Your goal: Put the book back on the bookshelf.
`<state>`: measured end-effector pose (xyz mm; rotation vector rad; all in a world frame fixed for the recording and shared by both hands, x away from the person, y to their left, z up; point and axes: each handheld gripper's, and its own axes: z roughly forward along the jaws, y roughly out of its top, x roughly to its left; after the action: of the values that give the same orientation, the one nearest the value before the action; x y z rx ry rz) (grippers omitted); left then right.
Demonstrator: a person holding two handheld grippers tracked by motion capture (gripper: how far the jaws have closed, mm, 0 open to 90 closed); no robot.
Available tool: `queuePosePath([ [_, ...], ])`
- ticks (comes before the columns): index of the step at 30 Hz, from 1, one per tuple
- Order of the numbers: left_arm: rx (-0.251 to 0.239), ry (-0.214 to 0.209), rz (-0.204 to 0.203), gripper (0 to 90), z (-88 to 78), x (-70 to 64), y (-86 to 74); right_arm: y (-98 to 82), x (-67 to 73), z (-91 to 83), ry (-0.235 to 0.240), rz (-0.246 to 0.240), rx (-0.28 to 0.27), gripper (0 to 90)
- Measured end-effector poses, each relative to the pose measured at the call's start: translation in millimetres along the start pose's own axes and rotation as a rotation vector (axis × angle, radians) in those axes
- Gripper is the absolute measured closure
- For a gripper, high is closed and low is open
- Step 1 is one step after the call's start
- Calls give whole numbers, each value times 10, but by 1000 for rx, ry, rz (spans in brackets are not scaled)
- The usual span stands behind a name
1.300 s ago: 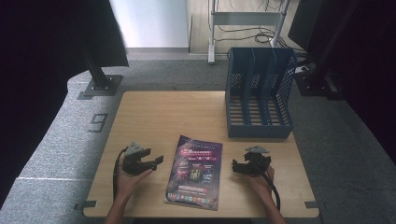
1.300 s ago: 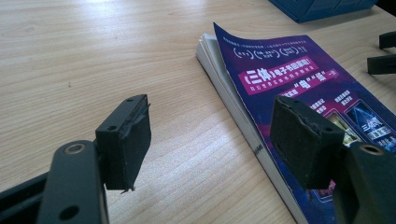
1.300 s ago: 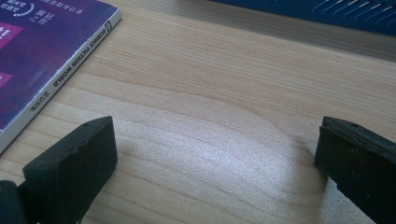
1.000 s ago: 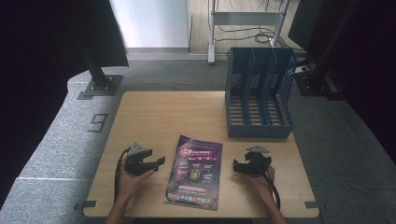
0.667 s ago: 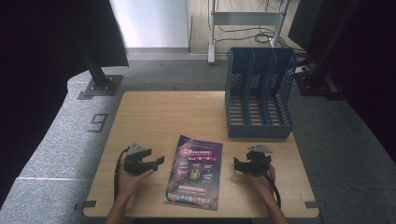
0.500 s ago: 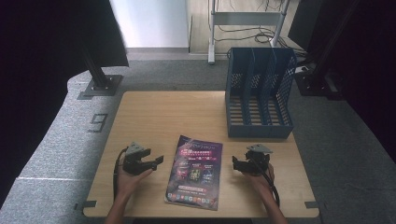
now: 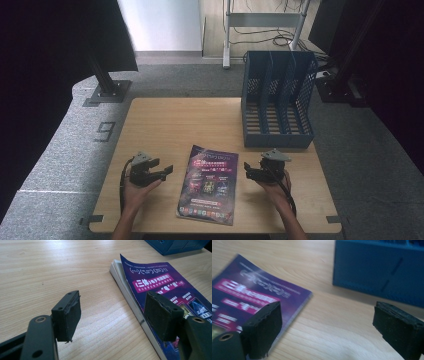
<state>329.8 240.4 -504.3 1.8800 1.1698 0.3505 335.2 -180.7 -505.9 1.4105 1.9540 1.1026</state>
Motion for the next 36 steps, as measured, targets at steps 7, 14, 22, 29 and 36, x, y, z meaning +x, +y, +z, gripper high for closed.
queuePosePath([
  [7, 5, 1, 1, 297, 7, -2, -3, 133, 160, -19, 35, -35, -27, 89],
  [14, 3, -4, -1, 297, 5, -1, -1, 175, 253, 43, 68, -36, -30, 100],
  [22, 5, -13, 4, 295, 14, -13, -3, 187, 384, 136, 104, -47, -17, 103],
  [29, 3, -17, 7, 295, 8, -22, -1, 167, 516, 284, 135, -39, 6, 109],
  [36, 17, -16, 17, 295, 46, -40, -11, 31, 633, 439, 140, -66, 58, 110],
])
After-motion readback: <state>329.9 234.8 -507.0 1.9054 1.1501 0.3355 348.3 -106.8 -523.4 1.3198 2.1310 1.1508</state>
